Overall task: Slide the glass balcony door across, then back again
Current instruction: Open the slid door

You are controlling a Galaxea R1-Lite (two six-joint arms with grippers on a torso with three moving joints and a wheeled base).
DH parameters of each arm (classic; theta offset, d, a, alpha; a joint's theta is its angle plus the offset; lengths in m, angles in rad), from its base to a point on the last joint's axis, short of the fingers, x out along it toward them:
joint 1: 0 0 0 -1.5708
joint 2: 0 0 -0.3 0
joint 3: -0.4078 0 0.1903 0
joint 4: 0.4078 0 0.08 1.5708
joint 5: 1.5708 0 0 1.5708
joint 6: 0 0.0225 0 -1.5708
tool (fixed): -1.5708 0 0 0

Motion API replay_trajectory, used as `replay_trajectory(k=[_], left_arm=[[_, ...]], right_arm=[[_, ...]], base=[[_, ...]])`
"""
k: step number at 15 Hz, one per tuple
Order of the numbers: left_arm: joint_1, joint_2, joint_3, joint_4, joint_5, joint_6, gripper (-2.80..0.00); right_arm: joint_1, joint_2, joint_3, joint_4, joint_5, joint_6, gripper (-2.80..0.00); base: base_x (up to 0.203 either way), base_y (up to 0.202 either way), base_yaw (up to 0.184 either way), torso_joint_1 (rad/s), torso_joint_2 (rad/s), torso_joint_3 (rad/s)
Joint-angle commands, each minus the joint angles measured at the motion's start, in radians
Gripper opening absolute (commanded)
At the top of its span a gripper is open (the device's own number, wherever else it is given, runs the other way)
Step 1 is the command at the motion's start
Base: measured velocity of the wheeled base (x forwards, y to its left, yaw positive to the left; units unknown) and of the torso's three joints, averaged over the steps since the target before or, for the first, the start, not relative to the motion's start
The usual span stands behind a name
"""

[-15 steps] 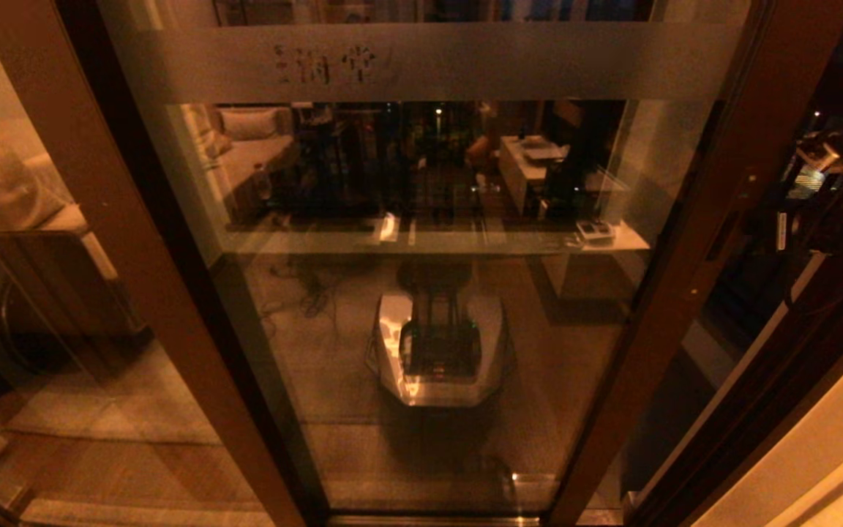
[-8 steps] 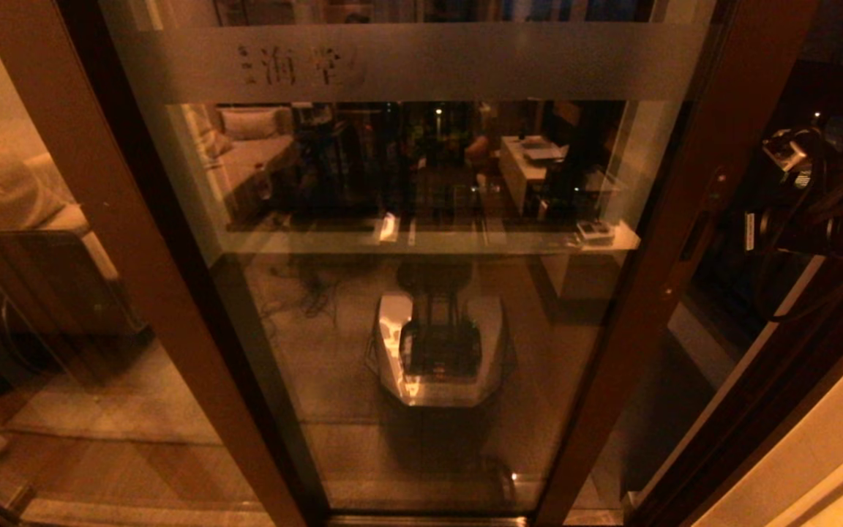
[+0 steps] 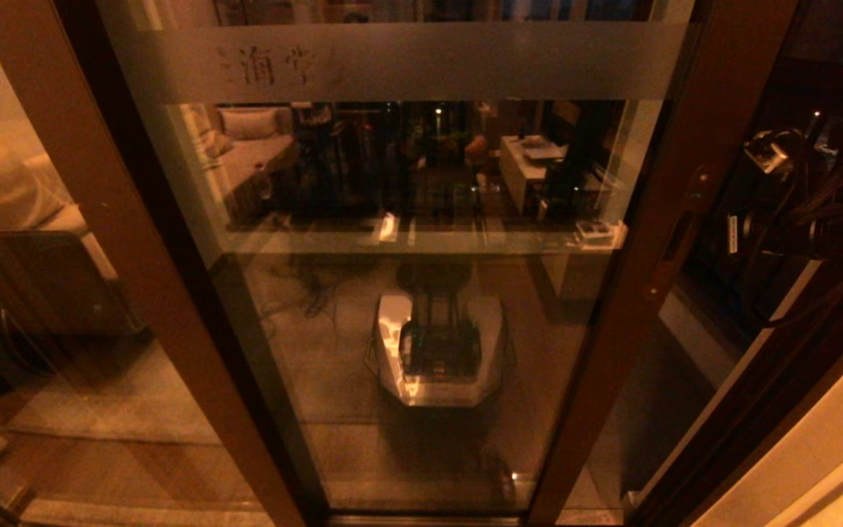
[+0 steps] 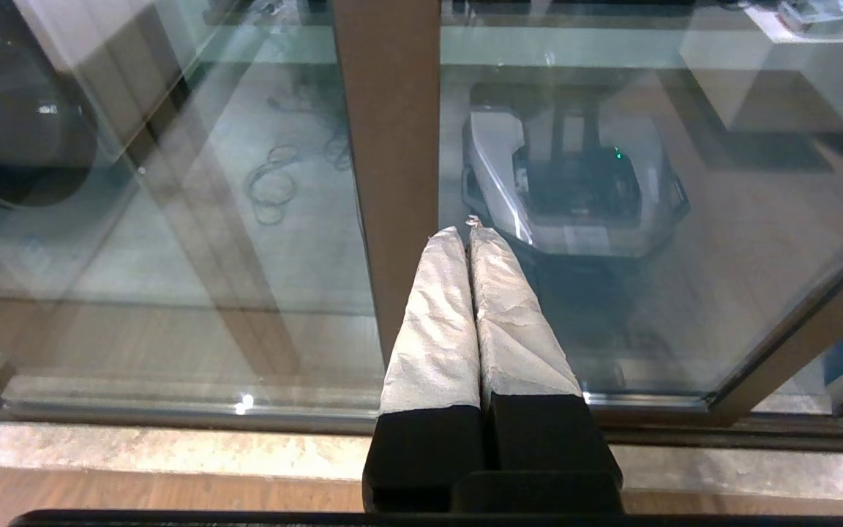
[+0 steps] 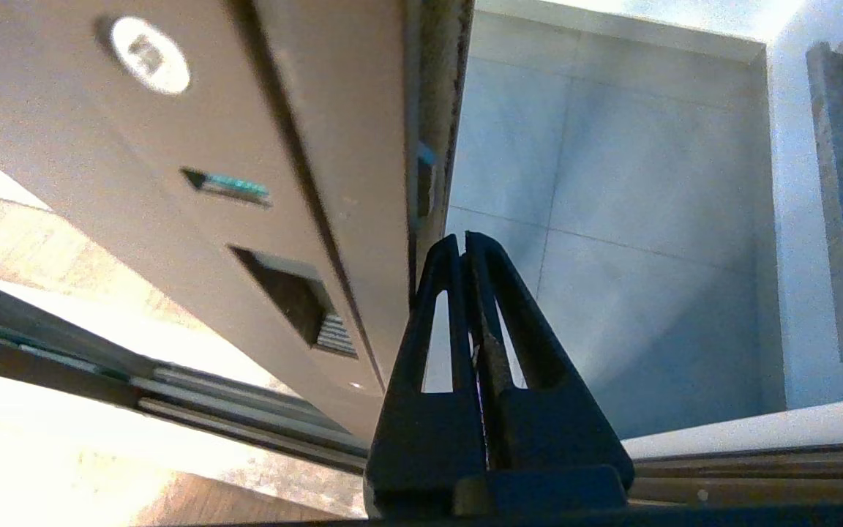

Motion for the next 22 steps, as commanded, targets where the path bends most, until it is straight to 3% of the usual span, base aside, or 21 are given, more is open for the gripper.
replay_trajectory(k=[1, 11, 15, 22], left_arm=[[0.001, 0.001, 0.000, 0.001, 0.000, 0.000, -2.80], [0.000, 0.001, 0.000, 0.001, 0.000, 0.000, -2.80], [0.000, 0.001, 0.000, 0.001, 0.000, 0.000, -2.80], [0.000, 0.001, 0.000, 0.001, 0.000, 0.000, -2.80]], right_arm=[[0.026, -0.006, 0.004, -0.001, 0.009, -0.002, -2.80], [0.079, -0.046, 0.057, -0.002, 0.008, -0.002, -2.80], [0.132, -0.032, 0.064, -0.046, -0.075, 0.000, -2.80], [0.171, -0.022, 0.063, -0.065, -0.100, 0.001, -2.80]], base=[[0.000, 0.000, 0.000, 0.000, 0.00, 0.000], [0.000, 0.000, 0.000, 0.000, 0.00, 0.000], [0.000, 0.000, 0.000, 0.000, 0.00, 0.000], [0.000, 0.000, 0.000, 0.000, 0.00, 0.000]])
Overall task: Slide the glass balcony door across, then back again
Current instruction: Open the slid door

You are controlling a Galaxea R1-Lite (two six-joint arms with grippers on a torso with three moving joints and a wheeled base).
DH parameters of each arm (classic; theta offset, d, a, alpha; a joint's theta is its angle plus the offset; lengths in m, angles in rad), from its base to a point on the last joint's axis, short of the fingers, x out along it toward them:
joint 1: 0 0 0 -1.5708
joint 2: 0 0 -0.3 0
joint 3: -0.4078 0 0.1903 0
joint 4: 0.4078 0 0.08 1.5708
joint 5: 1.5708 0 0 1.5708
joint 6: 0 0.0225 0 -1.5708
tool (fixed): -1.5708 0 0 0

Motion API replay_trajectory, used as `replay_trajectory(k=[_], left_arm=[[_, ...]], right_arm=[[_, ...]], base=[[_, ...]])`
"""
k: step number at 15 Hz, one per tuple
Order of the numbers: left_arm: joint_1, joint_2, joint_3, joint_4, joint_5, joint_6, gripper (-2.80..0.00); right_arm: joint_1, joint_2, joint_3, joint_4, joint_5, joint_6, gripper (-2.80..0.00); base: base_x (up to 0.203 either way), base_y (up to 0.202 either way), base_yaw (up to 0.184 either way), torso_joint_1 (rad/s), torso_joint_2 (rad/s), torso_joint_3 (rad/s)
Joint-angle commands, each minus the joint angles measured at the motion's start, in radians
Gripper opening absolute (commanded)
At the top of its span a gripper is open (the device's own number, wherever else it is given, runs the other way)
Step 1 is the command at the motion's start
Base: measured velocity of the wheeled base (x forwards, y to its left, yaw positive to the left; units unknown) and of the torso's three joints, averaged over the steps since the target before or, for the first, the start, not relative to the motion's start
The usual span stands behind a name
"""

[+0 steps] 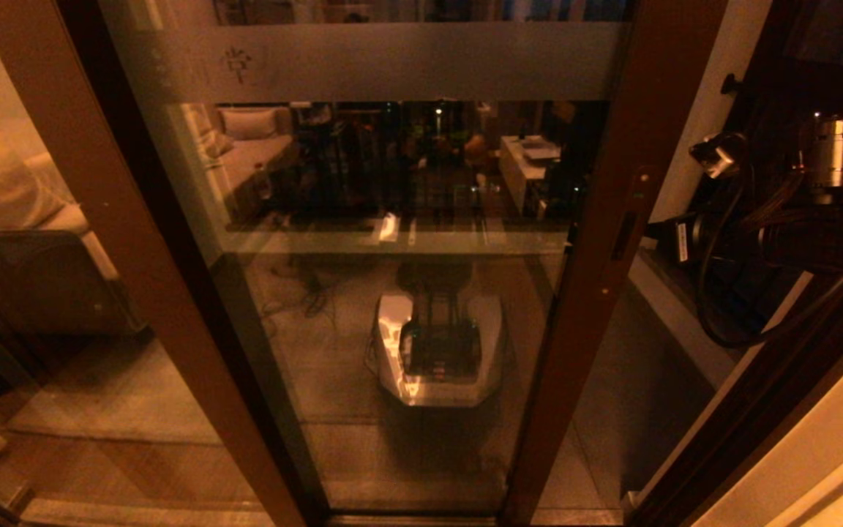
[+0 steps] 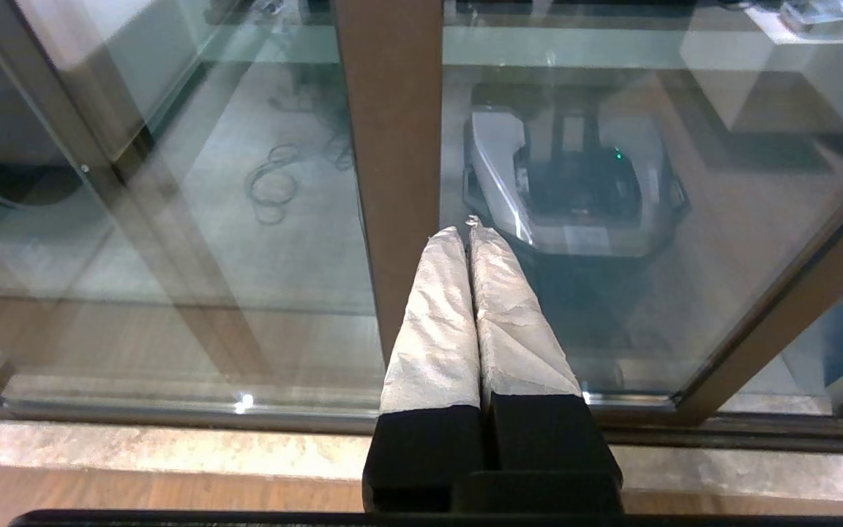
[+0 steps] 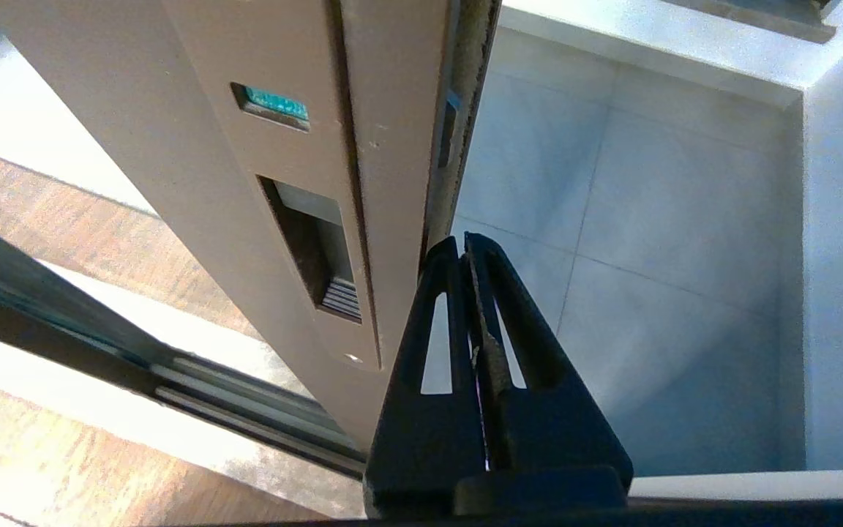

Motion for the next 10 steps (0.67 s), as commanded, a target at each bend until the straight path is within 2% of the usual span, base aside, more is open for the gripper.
replay_trajectory(k=[1, 10], left_arm=[[0.000, 0.001, 0.000, 0.001, 0.000, 0.000, -2.80], [0.000, 0.001, 0.000, 0.001, 0.000, 0.000, -2.80]], right_arm=[[0.011, 0.005, 0.001, -0.001, 0.005, -0.001, -2.80], [0.078, 0.004, 0.001, -0.001, -0.032, 0.003, -2.80]], base=[[0.000, 0.000, 0.000, 0.000, 0.00, 0.000], [0.000, 0.000, 0.000, 0.000, 0.00, 0.000]])
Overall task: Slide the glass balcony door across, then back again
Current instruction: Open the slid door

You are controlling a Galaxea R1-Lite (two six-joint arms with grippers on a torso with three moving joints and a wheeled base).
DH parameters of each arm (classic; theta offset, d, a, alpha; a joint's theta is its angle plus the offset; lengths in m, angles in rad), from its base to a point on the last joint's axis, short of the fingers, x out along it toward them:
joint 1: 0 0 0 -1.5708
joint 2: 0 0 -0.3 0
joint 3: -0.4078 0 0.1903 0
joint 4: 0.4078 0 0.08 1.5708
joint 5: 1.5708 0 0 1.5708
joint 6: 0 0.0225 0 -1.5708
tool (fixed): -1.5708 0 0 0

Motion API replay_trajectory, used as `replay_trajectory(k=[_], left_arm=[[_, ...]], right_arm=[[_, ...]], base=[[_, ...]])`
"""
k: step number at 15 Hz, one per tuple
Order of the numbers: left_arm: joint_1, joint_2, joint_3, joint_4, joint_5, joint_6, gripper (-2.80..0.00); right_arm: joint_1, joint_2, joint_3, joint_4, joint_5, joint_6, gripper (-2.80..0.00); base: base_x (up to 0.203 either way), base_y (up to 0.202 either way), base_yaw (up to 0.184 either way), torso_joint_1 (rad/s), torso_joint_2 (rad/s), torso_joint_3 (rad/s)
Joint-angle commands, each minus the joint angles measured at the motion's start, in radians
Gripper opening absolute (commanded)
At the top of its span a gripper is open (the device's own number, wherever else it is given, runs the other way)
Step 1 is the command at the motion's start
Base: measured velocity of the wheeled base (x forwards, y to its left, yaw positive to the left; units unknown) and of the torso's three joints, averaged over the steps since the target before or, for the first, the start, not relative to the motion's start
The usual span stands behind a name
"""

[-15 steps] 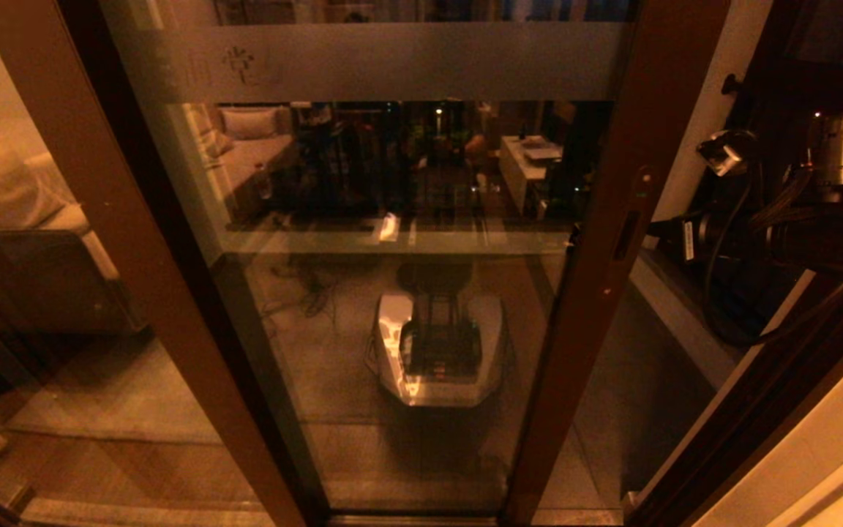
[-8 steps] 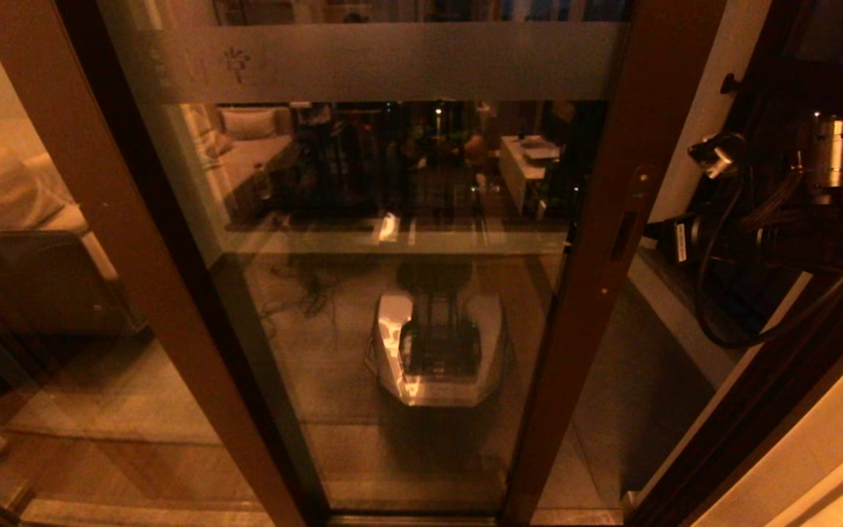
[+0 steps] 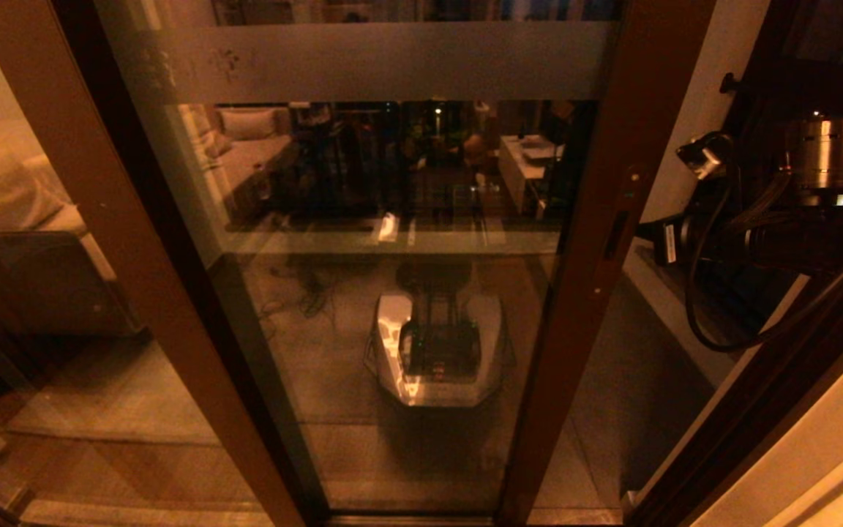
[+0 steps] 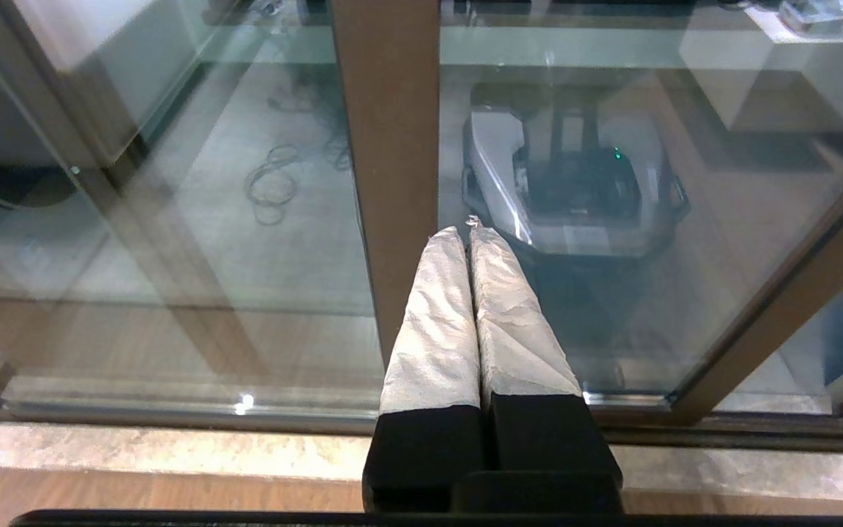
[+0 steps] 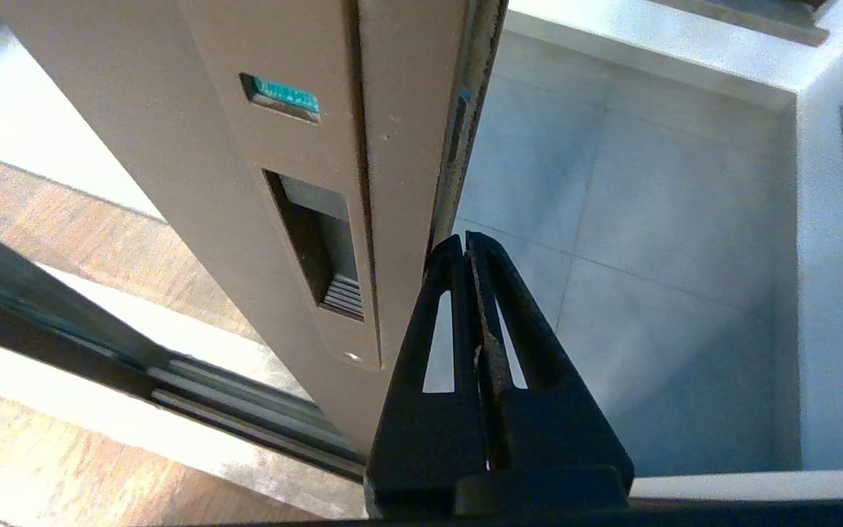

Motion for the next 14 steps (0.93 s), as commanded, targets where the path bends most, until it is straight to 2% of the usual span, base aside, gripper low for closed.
replay_trajectory(k=[1, 6, 14], left_arm=[[0.000, 0.001, 0.000, 0.001, 0.000, 0.000, -2.80], [0.000, 0.001, 0.000, 0.001, 0.000, 0.000, -2.80], [0.000, 0.001, 0.000, 0.001, 0.000, 0.000, -2.80]], right_arm=[[0.011, 0.003, 0.000, 0.000, 0.006, -0.002, -2.80], [0.047, 0.017, -0.008, -0.012, -0.028, 0.021, -2.80], [0.135, 0.067, -0.011, -0.111, -0.135, 0.049, -2.80]], base=[[0.000, 0.000, 0.000, 0.000, 0.00, 0.000], [0.000, 0.000, 0.000, 0.000, 0.00, 0.000], [0.000, 0.000, 0.000, 0.000, 0.00, 0.000]])
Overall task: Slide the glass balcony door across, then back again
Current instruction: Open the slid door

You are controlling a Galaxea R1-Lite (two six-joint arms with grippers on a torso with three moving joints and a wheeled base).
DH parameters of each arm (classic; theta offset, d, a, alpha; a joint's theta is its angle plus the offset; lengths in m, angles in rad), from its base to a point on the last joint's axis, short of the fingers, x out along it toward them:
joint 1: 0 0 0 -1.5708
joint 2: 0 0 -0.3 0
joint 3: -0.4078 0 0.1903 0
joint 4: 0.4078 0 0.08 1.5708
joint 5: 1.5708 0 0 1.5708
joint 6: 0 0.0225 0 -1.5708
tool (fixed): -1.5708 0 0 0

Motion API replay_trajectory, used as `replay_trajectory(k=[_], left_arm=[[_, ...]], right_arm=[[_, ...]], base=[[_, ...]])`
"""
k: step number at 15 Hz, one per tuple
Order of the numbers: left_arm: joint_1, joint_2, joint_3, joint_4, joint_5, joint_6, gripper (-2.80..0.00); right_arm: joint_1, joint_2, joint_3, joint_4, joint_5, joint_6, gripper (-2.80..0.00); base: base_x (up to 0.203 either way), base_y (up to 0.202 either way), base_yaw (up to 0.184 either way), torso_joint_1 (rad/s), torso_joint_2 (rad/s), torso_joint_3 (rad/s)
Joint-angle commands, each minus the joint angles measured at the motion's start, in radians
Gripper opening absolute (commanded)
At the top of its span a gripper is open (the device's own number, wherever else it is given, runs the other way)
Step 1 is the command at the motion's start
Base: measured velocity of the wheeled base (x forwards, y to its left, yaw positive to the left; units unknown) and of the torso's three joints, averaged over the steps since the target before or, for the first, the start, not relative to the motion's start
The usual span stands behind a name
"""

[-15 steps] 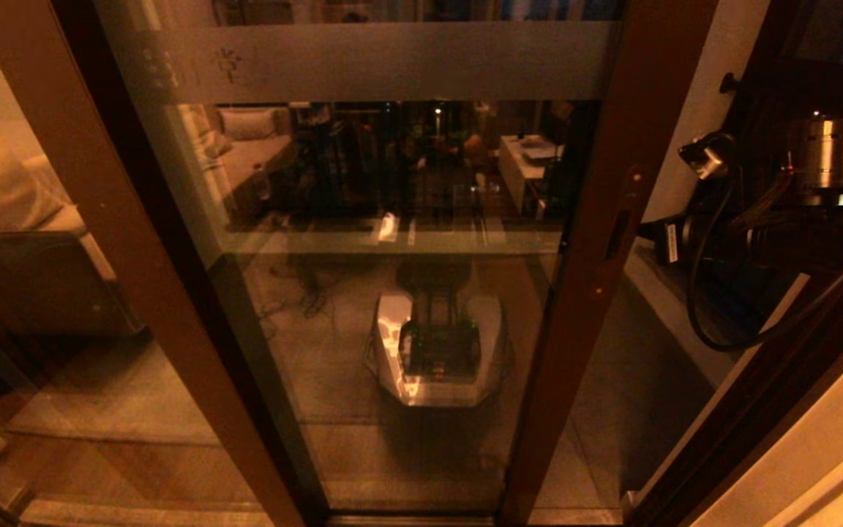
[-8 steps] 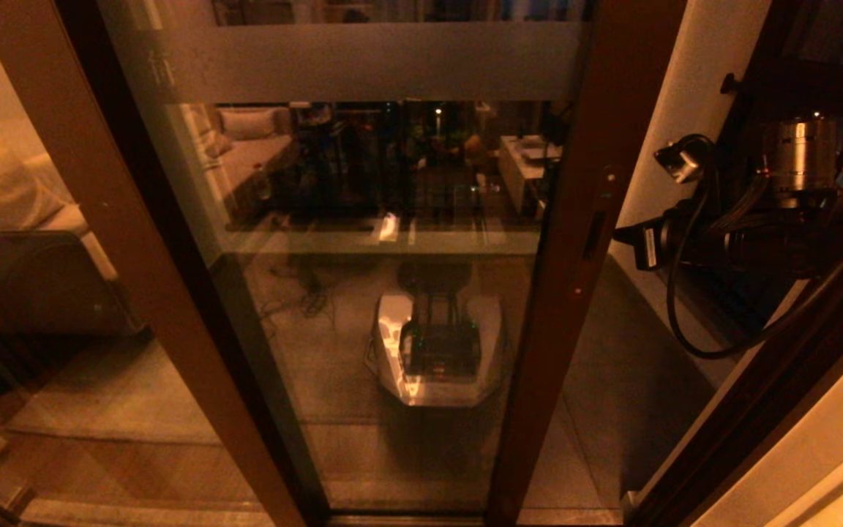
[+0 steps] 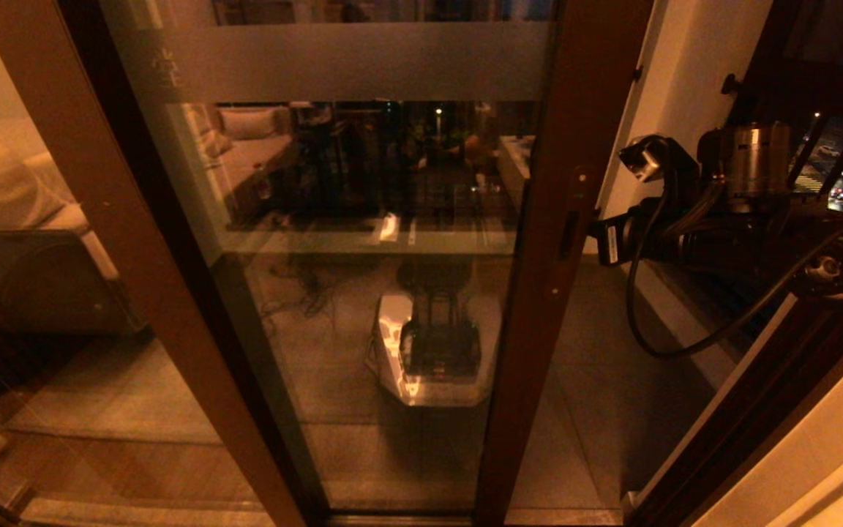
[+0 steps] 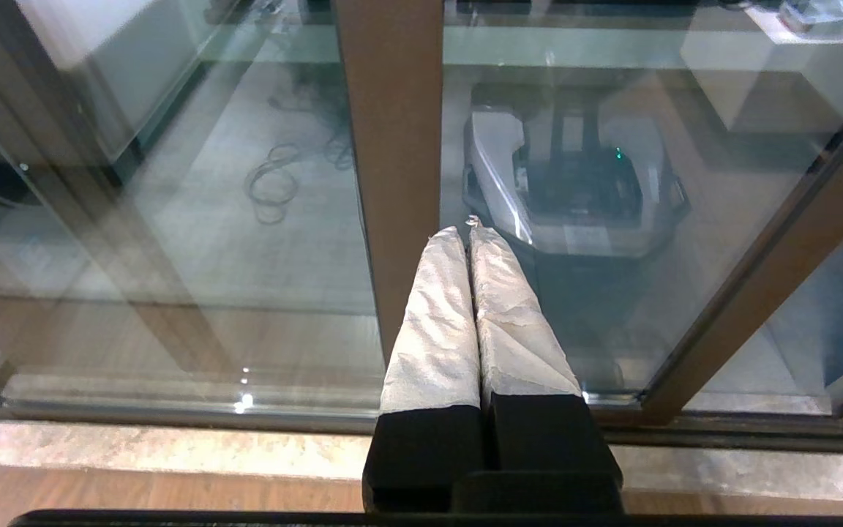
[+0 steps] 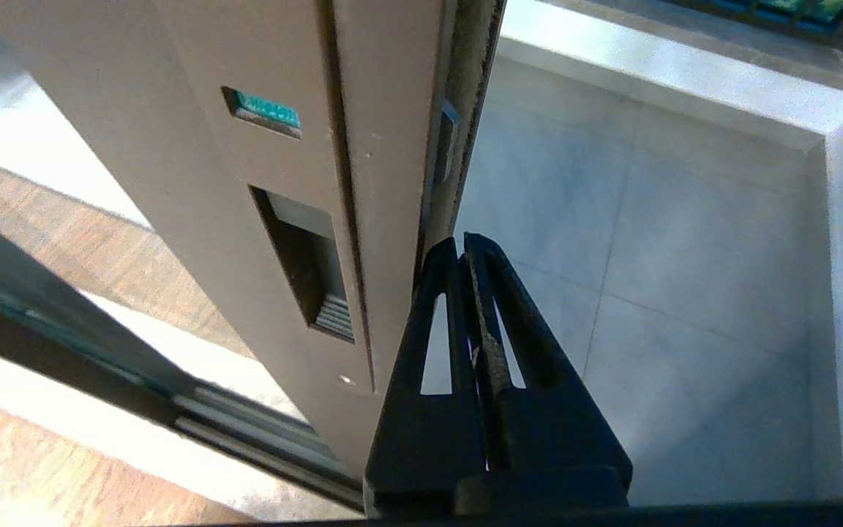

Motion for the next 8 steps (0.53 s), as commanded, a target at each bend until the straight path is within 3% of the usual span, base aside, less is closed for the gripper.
replay_trajectory(k=[1, 8], left_arm=[[0.000, 0.001, 0.000, 0.001, 0.000, 0.000, -2.80], [0.000, 0.001, 0.000, 0.001, 0.000, 0.000, -2.80]], right_arm=[[0.018, 0.011, 0.000, -0.004, -0.005, -0.002, -2.80], [0.067, 0.012, 0.000, -0.004, -0.023, -0.002, -2.80]], base=[[0.000, 0.000, 0.000, 0.000, 0.00, 0.000], [0.000, 0.000, 0.000, 0.000, 0.00, 0.000]])
